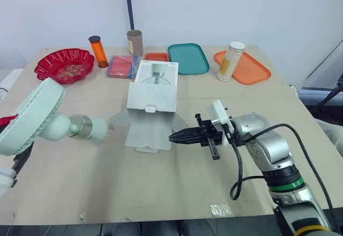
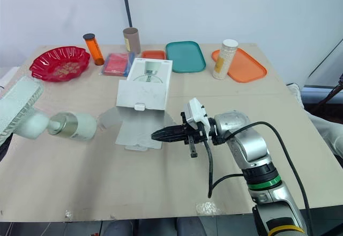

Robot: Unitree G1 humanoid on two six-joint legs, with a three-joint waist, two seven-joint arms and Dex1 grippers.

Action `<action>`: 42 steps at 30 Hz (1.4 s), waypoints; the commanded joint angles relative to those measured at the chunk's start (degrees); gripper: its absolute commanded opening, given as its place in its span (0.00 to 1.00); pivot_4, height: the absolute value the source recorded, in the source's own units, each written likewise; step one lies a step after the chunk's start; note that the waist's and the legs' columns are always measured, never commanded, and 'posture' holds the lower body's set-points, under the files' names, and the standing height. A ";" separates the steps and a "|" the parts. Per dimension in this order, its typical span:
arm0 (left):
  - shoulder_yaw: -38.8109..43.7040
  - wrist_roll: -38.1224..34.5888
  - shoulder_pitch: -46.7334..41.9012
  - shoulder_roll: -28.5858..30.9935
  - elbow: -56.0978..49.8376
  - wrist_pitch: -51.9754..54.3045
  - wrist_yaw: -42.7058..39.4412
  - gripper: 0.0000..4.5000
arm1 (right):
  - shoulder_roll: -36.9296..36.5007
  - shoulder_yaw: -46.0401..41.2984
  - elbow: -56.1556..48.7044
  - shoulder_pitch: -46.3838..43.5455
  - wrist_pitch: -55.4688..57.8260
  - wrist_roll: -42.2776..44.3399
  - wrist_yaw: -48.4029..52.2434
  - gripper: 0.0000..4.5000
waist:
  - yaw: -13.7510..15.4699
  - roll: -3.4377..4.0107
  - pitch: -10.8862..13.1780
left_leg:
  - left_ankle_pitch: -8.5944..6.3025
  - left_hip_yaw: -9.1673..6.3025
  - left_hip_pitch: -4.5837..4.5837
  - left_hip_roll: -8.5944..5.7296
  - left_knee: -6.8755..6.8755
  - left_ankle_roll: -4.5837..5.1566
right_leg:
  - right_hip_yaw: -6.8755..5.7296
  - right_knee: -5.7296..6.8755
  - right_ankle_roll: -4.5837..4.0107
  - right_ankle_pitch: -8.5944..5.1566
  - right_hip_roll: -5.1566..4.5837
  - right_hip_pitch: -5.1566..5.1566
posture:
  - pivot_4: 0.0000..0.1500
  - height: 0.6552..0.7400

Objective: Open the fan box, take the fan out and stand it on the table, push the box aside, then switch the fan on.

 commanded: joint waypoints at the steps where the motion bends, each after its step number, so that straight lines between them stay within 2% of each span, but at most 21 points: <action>1: 5.57 -2.09 -1.52 3.84 -1.73 5.90 -0.66 0.46 | 0.56 -0.25 -1.83 -0.07 -0.70 0.31 -0.36 0.00 | 0.00 -0.01 0.00 | 0.00 0.00 0.00 0.02 0.00 0.00 | 0.00 0.00 -0.01 0.01 0.01 0.00 | 1.00 1.00; 8: 12.63 -6.19 -6.23 9.37 -7.34 23.77 -1.07 0.46 | 0.60 -0.16 -2.19 0.15 0.45 1.19 0.09 0.00 | 0.00 -0.03 0.01 | -0.01 -0.01 -0.02 0.06 0.00 -0.02 | -0.01 -0.03 -0.02 0.01 0.04 -0.02 | 1.00 1.00; 16: 13.00 -6.47 -7.26 8.47 -14.92 37.44 -0.39 0.46 | 0.45 0.17 -1.08 -1.45 1.58 1.38 1.74 0.00 | -0.07 -0.03 0.01 | -0.02 0.00 -0.01 0.09 -0.01 -0.04 | -0.01 -0.03 -0.07 0.04 0.07 -0.03 | 1.00 1.00; 25: 12.78 -4.90 -8.16 11.90 -18.56 51.42 -2.17 0.46 | -0.03 -0.09 -2.72 -0.82 3.51 2.27 2.01 0.00 | -0.04 -0.03 0.01 | -0.02 -0.01 -0.01 0.10 -0.01 -0.04 | -0.01 -0.03 -0.08 0.04 0.08 -0.04 | 1.00 1.00; 33: 9.13 -4.06 -12.52 16.53 -18.06 58.32 -3.34 0.46 | -0.28 -0.37 -4.15 0.50 4.28 2.59 0.76 0.00 | -0.03 -0.04 0.01 | -0.02 -0.01 -0.02 0.10 -0.02 -0.04 | -0.01 -0.03 -0.08 0.03 0.08 -0.05 | 1.00 1.00; 42: 6.56 -1.91 -14.42 18.86 -16.17 62.17 -4.36 0.46 | -0.73 -0.79 -6.38 2.29 5.03 2.91 -0.94 0.00 | -0.05 -0.01 0.03 | -0.03 -0.01 -0.01 0.12 -0.04 -0.07 | 0.00 -0.02 -0.11 0.03 0.10 -0.07 | 1.00 1.00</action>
